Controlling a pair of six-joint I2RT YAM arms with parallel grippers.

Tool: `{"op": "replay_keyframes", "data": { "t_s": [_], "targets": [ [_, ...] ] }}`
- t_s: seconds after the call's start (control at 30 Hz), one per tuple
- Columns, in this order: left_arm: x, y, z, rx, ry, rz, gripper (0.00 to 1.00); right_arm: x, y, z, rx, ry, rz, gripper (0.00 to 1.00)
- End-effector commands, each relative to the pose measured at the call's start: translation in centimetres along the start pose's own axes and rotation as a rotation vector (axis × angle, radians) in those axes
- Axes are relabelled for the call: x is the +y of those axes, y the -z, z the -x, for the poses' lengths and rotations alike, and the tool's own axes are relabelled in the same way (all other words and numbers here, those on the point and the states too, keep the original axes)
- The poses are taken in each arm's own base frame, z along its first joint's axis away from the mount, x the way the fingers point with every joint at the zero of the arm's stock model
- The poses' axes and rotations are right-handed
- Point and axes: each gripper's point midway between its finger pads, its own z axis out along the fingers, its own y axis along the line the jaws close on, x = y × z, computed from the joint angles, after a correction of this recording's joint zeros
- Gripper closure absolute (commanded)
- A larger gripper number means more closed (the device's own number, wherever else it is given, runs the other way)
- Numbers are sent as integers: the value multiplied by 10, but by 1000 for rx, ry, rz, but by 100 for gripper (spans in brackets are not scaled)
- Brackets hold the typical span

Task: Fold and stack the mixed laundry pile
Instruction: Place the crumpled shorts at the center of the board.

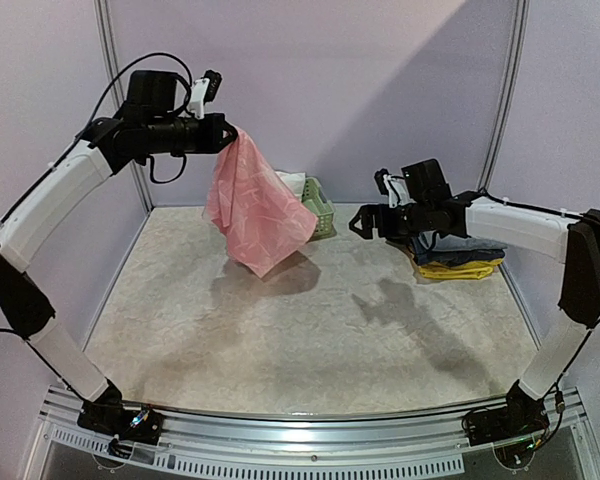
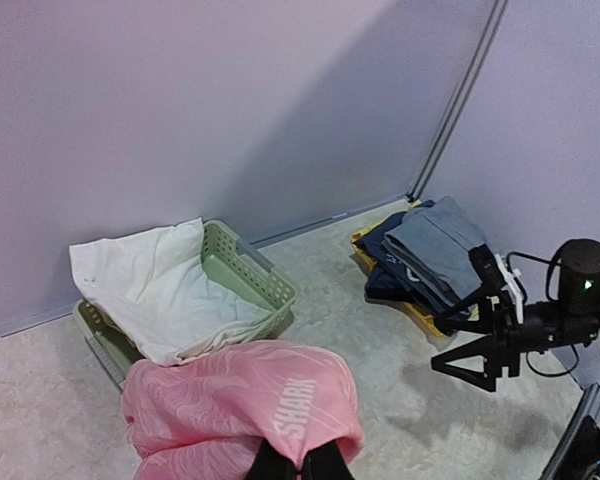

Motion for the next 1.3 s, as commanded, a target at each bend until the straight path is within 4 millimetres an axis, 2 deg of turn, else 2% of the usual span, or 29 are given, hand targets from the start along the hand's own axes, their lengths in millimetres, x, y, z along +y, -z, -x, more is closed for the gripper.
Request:
{"op": "replay_keyframes", "data": {
  "t_s": [0.0,0.17,0.3,0.43,0.63,0.8,0.97,1.27],
  "targets": [
    [-37,37,-5,-12,-16,-93,100,0,21,4,-37,-15,-5,1],
    [-66,71,-18,-15,-35,-162,100,3,43,3,-66,-21,-2,1],
    [-75,90,-24,-23,-43,-186,100,3,57,1,-90,-21,-2,1],
    [-86,100,-32,-19,-24,-259,100,5,70,0,-112,-22,4,1],
    [-124,117,-31,-23,-34,-434,100,7,84,-1,-140,-21,14,1],
    [-146,125,-32,-34,-71,-519,100,8,94,2,-161,-16,14,1],
    [-149,110,-47,-3,-73,-539,100,6,94,-1,-161,-13,8,1],
    [-114,33,-132,191,-9,-364,100,-3,76,-21,-109,-29,-7,1]
  ]
}}
